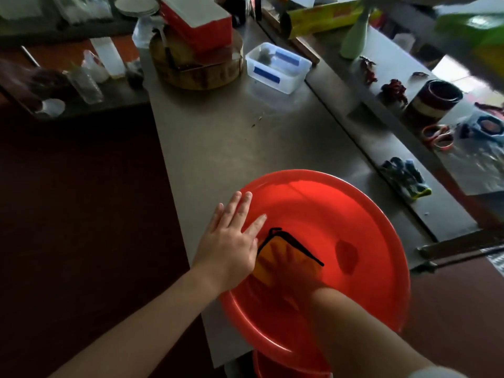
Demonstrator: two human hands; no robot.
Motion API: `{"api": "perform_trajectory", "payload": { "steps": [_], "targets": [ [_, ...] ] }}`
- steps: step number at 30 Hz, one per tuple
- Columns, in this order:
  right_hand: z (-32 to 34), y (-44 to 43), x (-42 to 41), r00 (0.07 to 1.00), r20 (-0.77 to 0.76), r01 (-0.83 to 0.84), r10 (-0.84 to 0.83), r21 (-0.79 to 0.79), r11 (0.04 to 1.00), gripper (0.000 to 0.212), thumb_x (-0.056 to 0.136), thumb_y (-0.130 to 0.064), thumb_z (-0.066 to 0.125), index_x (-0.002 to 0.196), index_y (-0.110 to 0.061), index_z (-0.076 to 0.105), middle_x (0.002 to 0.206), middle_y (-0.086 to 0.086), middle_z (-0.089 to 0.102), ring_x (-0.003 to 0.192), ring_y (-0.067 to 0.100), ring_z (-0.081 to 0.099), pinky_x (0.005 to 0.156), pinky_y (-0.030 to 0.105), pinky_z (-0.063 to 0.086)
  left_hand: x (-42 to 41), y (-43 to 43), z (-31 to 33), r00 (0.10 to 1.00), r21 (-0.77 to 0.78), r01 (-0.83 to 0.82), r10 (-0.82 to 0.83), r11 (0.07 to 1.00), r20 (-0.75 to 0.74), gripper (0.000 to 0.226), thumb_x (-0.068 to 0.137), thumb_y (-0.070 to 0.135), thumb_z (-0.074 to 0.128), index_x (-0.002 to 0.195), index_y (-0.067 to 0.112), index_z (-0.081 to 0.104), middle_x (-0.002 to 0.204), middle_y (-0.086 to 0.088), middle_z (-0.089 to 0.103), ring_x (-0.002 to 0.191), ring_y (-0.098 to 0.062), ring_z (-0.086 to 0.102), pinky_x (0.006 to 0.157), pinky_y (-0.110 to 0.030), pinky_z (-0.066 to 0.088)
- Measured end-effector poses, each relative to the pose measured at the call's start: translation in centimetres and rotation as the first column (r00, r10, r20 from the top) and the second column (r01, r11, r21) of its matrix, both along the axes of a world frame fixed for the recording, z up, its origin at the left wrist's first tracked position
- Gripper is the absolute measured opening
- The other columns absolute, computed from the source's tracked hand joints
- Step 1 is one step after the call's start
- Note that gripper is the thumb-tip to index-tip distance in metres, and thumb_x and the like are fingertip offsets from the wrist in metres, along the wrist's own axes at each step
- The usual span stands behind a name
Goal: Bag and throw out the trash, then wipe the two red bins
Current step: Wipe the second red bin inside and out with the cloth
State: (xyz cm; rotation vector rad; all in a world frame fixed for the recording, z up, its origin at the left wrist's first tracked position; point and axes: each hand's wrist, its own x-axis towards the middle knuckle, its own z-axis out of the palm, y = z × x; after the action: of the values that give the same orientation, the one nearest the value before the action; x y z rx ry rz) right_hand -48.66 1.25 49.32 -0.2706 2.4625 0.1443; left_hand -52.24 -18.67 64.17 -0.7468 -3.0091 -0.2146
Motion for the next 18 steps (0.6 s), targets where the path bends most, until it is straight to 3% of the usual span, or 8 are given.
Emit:
{"api": "perform_trajectory", "payload": {
  "steps": [2, 6, 9, 12, 15, 18],
  "targets": [
    [-0.6, -0.1, -0.5, 0.999, -0.015, 0.032, -0.032, -0.045, 0.998, 0.082, 0.076, -0.084, 0.004, 0.153, -0.058, -0.007, 0.168, -0.003, -0.019, 0.155, 0.038, -0.009, 0.111, 0.071, 0.019, 0.0, 0.0, -0.1, 1.0, 0.004, 0.0, 0.0, 1.0, 0.002, 0.057, 0.099, 0.037, 0.035, 0.155, 0.034, 0.033, 0.169, -0.011, -0.001, 0.155, -0.025, -0.01, 0.125, -0.049, 0.009],
    [-0.7, -1.2, -0.9, 0.999, -0.033, 0.002, -0.005, -0.097, 0.995, 0.076, 0.09, -0.077, 0.015, 0.158, -0.048, -0.005, 0.168, -0.001, -0.02, 0.153, 0.04, -0.016, 0.115, 0.072, 0.012, -0.1, 0.1, 0.0, 1.0, 0.01, -0.003, 0.003, 1.0, 0.001, 0.053, 0.098, 0.037, 0.036, 0.151, 0.033, 0.043, 0.169, -0.011, 0.004, 0.156, -0.026, -0.005, 0.125, -0.05, 0.013],
    [-1.0, -2.0, -0.6, 0.996, -0.06, -0.074, 0.065, -0.154, 0.985, 0.09, 0.075, -0.079, -0.005, 0.158, -0.045, -0.004, 0.168, -0.004, -0.019, 0.152, 0.039, -0.021, 0.115, 0.072, 0.003, -0.1, 0.1, 0.1, 1.0, -0.007, -0.005, 0.005, 1.0, 0.005, 0.053, 0.098, 0.037, 0.037, 0.151, 0.034, 0.043, 0.168, -0.011, 0.004, 0.156, -0.027, -0.005, 0.124, -0.051, 0.015],
    [-1.3, -1.3, -1.6, 0.997, 0.016, -0.069, 0.073, -0.187, 0.98, 0.1, 0.063, -0.083, -0.006, 0.157, -0.049, -0.002, 0.167, -0.008, -0.02, 0.152, 0.036, -0.023, 0.114, 0.073, -0.003, -0.1, 0.0, 0.2, 1.0, -0.021, -0.001, 0.001, 1.0, 0.011, 0.053, 0.099, 0.035, 0.038, 0.151, 0.035, 0.041, 0.168, -0.012, 0.003, 0.156, -0.027, -0.005, 0.124, -0.052, 0.015],
    [-2.0, 0.7, -2.3, 0.996, 0.042, -0.077, 0.082, -0.106, 0.991, 0.081, 0.08, -0.086, 0.014, 0.154, -0.058, -0.001, 0.167, -0.014, -0.019, 0.154, 0.032, -0.017, 0.115, 0.071, -0.003, -0.1, -0.3, 0.2, 1.0, -0.034, 0.006, -0.005, 0.999, 0.02, 0.053, 0.099, 0.034, 0.036, 0.153, 0.037, 0.038, 0.168, -0.013, 0.001, 0.155, -0.028, -0.008, 0.124, -0.052, 0.015],
    [-2.6, 3.8, -2.8, 0.999, 0.053, -0.002, 0.007, -0.098, 0.995, 0.072, 0.091, -0.074, 0.036, 0.15, -0.062, -0.004, 0.167, -0.016, -0.019, 0.154, 0.033, -0.016, 0.115, 0.069, 0.009, -0.2, -0.2, 0.3, 0.999, -0.059, 0.01, -0.009, 0.998, 0.03, 0.053, 0.1, 0.035, 0.035, 0.153, 0.037, 0.037, 0.168, -0.014, -0.002, 0.155, -0.028, -0.01, 0.125, -0.051, 0.014]
  ]
}}
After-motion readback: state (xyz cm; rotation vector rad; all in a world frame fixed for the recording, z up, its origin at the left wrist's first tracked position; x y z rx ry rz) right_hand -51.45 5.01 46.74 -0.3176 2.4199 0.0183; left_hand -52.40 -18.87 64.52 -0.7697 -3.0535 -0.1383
